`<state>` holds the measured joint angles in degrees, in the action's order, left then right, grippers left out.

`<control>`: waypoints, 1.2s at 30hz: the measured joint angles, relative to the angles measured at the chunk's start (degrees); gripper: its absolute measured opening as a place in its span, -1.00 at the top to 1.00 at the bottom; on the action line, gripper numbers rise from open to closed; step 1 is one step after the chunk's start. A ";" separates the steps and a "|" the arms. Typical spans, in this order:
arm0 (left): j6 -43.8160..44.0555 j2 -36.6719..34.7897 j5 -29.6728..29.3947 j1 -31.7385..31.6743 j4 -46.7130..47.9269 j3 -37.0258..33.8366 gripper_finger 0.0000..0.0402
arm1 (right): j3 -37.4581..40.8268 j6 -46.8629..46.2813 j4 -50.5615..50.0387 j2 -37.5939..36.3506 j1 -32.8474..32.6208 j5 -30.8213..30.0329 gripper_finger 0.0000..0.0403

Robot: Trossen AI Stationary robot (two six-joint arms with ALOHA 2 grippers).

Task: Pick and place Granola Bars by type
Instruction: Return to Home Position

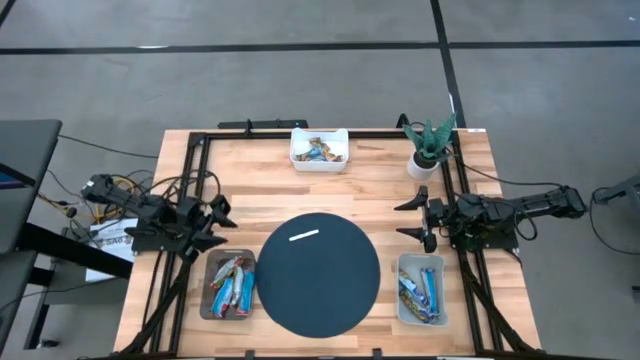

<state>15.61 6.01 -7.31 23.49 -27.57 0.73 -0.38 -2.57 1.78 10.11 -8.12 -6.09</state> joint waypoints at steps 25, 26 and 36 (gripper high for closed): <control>-7.15 -5.03 5.53 -0.01 26.96 0.38 -0.04 | 0.02 0.00 0.11 0.00 0.00 0.07 -0.47; -7.08 -5.03 5.53 -0.01 26.96 0.38 -0.04 | 0.02 0.00 0.11 0.00 0.00 0.09 -0.47; -6.89 -5.03 5.31 -0.01 27.00 0.38 -0.04 | 0.02 0.00 0.11 0.00 0.00 0.07 -0.47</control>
<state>8.72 0.97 -2.00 23.49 -0.58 1.10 -0.36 -2.57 1.89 10.11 -8.12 -6.02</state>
